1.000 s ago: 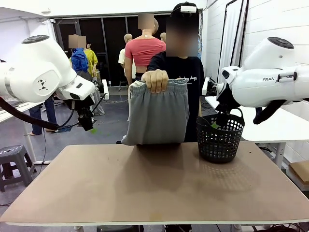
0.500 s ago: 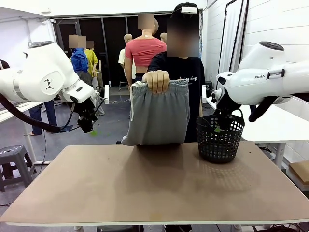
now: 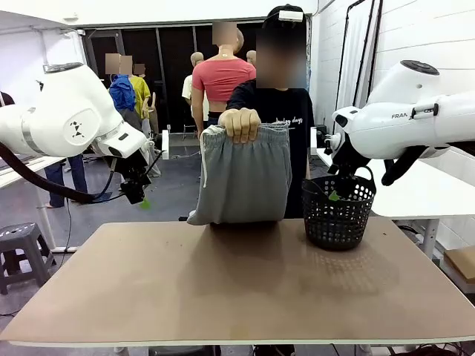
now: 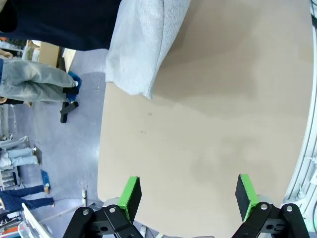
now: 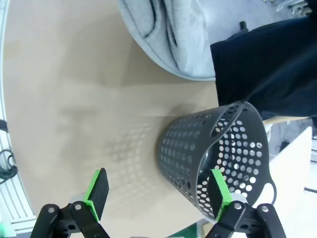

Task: Fold the training pants.
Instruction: Grab both ends of the Training pants handed by a person.

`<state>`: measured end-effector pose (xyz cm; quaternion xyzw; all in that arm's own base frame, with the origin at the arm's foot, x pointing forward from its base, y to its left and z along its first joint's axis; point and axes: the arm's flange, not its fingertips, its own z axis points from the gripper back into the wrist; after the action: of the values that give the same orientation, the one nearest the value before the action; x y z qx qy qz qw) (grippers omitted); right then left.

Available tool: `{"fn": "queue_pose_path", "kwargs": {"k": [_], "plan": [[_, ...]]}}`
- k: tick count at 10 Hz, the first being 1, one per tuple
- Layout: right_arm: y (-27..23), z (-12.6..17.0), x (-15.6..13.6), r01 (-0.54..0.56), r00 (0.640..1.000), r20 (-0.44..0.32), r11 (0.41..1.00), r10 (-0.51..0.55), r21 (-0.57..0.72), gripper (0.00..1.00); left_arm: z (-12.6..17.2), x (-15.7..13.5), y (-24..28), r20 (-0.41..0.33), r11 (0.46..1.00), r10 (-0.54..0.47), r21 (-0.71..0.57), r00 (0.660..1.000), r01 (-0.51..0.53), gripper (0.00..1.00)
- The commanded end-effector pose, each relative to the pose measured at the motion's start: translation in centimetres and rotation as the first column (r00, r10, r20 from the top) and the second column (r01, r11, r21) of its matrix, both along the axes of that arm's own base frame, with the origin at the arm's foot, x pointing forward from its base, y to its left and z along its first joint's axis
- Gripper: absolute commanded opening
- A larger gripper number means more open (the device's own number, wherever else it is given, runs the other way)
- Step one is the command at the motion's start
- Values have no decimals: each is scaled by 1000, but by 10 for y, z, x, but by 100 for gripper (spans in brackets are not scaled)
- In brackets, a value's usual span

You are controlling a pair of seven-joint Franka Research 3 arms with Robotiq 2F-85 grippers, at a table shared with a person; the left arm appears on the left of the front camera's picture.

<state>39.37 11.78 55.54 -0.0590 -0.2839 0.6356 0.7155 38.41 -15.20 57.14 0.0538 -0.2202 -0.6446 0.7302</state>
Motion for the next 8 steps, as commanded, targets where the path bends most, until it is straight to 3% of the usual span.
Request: {"fn": "queue_pose_path", "kwargs": {"k": [1, 5, 8], "plan": [[-5, -24, 21, -47, 999, 13, 996, 46, 76, 100, -16, 24, 5, 14, 996, -56, -62, 998, 57, 100], [-15, -49, 41, -113, 994, 21, 979, 111, 168, 100, -36, 56, 16, 61, 990, -84, -106, 995, 90, 100], [-8, -66, 50, -195, 980, 31, 926, 196, 324, 100, -40, 64, 11, 98, 932, -245, -252, 965, 262, 100]]}}
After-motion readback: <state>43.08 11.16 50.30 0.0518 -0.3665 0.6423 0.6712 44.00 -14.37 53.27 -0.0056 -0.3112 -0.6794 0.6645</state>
